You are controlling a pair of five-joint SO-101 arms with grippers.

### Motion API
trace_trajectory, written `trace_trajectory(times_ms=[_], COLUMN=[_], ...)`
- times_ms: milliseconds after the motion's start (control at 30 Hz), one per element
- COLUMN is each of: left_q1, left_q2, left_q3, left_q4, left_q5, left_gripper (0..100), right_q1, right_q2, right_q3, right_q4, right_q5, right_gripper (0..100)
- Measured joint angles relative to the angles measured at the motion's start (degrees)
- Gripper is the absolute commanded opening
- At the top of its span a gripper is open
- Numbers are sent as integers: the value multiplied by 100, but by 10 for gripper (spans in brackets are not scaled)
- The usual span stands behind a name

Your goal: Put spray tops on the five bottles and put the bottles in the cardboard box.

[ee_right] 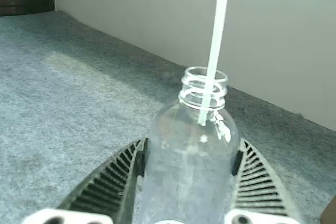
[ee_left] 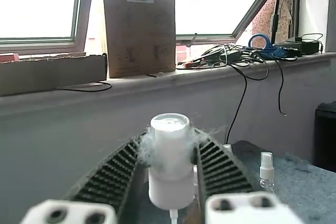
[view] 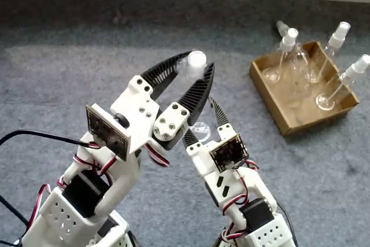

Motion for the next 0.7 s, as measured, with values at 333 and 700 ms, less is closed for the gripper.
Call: trace_trajectory(times_ms=[333,700], left_q1=[0,-149], left_q2=[26,26], left_q3=[800,1908], left_q4=[0,-440], left_q5=[0,-9], left_gripper=[4,4], right_q1=[-9,-9], right_q2=[0,0], right_q3=[0,0], right_q4=[0,0], right_q5=[0,9], right_gripper=[176,176])
